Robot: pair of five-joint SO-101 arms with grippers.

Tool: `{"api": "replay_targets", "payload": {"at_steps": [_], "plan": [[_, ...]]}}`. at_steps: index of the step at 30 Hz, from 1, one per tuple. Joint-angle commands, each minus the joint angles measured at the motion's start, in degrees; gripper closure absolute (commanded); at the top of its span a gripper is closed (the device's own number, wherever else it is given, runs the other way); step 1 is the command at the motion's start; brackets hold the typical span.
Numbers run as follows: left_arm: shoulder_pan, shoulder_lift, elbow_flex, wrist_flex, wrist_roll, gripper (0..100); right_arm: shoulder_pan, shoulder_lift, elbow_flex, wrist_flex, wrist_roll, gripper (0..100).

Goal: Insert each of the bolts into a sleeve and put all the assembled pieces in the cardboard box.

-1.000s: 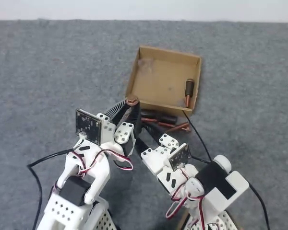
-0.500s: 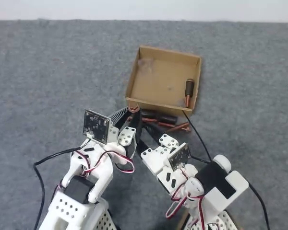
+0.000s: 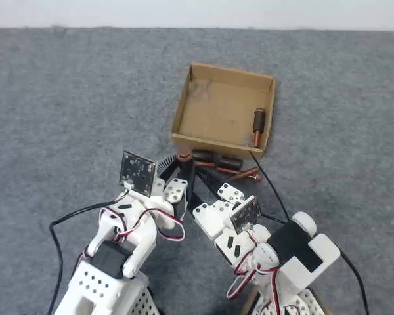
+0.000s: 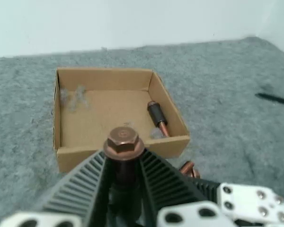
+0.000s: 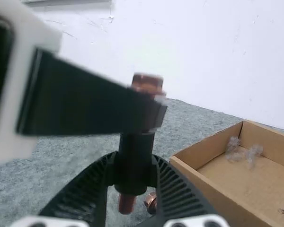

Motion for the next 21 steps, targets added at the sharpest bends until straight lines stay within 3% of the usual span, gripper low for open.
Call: {"api": "replay_targets", "payload": {"at_steps": [1,8,21], "plan": [[-0.26,-0.62,-0.92,1.14,-0.44,98,1.36,-0.57,1.41,-0.31,0.97,99.1],[-0.35,-0.62,-0.75,3.16,-0.26,90,2.33,-0.57,1.41,-0.31,0.97,99.1],[-0.35,-0.62,-1.01,2.90,-0.26,90,2.95,-0.57,1.41,-0.31,0.97,99.1]]}}
